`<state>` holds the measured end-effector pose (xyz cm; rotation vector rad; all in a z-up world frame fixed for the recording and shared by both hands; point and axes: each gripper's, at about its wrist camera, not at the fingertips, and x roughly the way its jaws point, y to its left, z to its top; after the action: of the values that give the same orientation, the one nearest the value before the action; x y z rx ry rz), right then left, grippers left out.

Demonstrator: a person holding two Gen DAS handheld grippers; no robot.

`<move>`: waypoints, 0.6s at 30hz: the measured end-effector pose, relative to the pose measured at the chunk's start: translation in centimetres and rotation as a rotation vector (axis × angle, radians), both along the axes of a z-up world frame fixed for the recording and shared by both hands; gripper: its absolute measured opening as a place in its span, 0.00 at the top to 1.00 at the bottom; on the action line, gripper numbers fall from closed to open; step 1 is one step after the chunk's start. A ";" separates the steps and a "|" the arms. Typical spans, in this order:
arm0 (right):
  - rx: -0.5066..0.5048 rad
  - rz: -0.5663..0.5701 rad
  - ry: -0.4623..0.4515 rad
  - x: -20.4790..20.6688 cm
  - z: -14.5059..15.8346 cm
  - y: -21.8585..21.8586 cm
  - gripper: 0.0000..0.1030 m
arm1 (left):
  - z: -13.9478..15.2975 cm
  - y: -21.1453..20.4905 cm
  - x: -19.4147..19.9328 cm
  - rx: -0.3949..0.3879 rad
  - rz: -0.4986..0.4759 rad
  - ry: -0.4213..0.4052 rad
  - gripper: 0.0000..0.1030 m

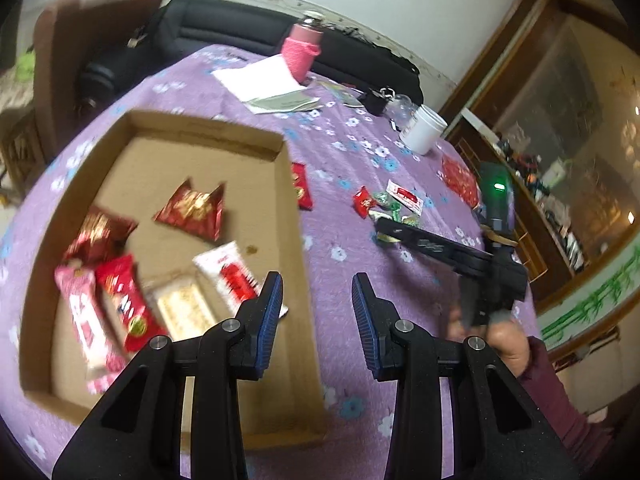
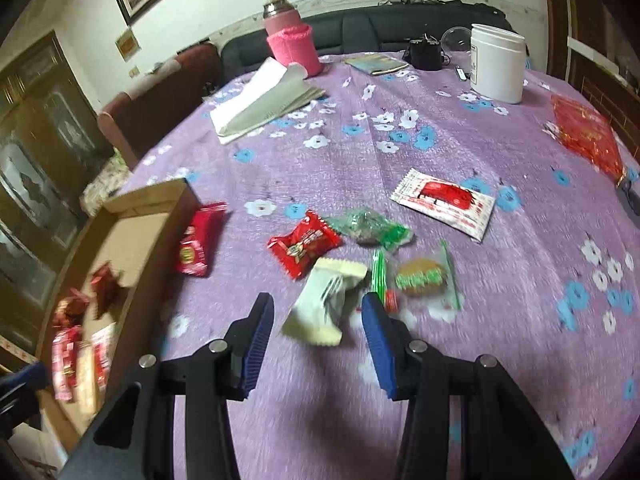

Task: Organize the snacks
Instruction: 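Grasp the cream-and-green packet on the cloth with the right tool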

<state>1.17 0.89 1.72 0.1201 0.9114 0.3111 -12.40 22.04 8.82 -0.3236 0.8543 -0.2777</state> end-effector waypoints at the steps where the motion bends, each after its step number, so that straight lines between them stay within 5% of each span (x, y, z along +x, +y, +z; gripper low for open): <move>1: -0.005 -0.002 -0.002 0.2 -0.2 0.1 0.52 | 0.3 -0.5 0.5 0.016 -0.007 -0.003 0.67; 4: 0.010 -0.014 0.007 0.8 -0.8 -0.3 0.74 | 0.9 -1.7 2.2 0.051 -0.024 -0.011 0.67; 9: 0.068 -0.025 0.021 0.2 -0.7 -2.6 0.75 | 0.8 -4.4 6.1 0.101 -0.076 0.001 0.67; 18: 0.189 -0.043 0.041 -1.2 -1.3 -6.4 0.74 | -2.8 -12.1 13.7 0.318 -0.254 0.003 0.67</move>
<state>-0.05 -5.52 0.45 0.3205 0.9179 0.3554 1.35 9.91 5.99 0.0828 0.9275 -0.3711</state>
